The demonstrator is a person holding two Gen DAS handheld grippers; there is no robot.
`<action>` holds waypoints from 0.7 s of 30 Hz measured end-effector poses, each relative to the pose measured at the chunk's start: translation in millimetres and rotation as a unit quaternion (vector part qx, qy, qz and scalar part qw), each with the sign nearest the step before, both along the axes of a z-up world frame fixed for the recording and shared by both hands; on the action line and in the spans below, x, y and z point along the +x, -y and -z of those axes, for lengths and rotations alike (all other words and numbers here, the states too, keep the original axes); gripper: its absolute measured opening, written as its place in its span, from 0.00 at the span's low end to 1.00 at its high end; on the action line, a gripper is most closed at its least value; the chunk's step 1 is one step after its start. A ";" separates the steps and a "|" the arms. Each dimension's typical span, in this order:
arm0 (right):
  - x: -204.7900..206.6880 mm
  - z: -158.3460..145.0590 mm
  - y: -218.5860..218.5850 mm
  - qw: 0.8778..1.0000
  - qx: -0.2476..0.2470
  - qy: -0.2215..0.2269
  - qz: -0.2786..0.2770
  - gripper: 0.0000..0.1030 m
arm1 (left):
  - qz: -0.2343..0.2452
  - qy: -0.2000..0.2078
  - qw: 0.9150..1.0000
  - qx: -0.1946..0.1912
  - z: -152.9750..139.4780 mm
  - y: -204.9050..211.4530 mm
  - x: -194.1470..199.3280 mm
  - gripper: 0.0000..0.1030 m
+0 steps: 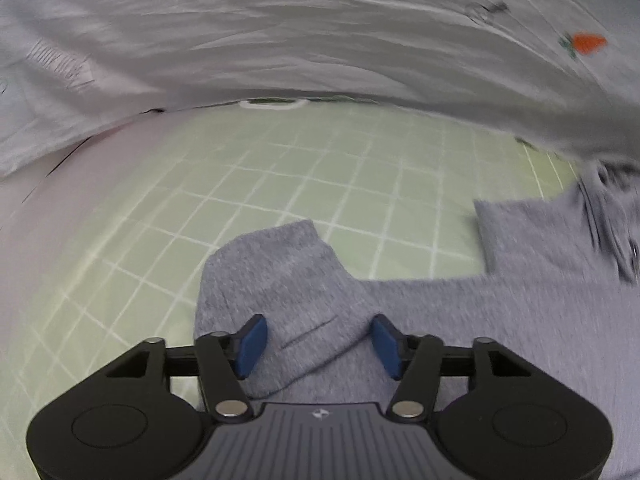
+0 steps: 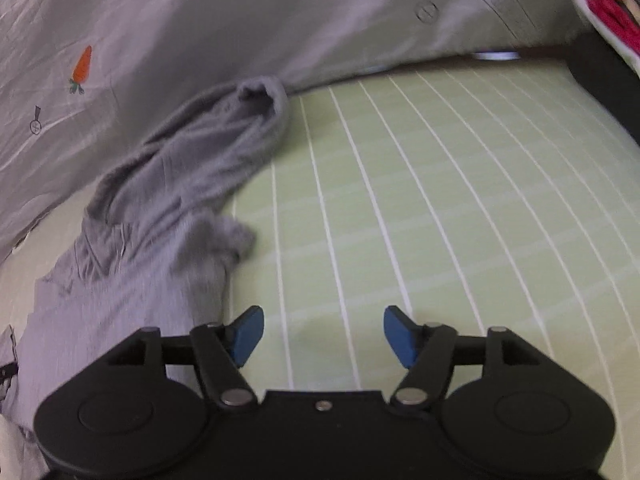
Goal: Fold clothes
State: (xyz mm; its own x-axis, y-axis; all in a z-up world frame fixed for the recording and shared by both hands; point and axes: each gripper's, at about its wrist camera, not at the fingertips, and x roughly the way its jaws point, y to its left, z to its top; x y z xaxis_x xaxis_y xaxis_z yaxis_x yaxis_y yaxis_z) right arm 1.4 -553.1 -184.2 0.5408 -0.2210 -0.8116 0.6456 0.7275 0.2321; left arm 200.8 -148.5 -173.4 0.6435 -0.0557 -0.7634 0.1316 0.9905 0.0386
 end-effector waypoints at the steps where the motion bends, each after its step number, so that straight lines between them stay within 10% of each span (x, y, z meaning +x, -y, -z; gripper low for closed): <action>1: -2.8 0.0 -2.5 1.000 -0.003 -0.005 -0.003 0.65 | -0.009 0.003 1.000 -0.013 -2.4 -3.7 0.2 0.22; 7: -12.7 -4.1 -5.4 1.000 -0.020 -0.015 0.016 0.65 | -0.047 0.017 0.992 -0.115 -22.0 -23.2 -1.7 0.09; 17: -29.3 -4.5 5.4 0.997 -0.013 -0.004 0.071 0.66 | 0.113 0.010 0.961 -0.251 -76.8 42.3 -34.4 0.10; 21: -36.8 -2.4 6.9 0.997 -0.005 0.001 0.082 0.67 | 0.191 -0.050 0.966 -0.165 -54.7 103.3 -54.0 0.42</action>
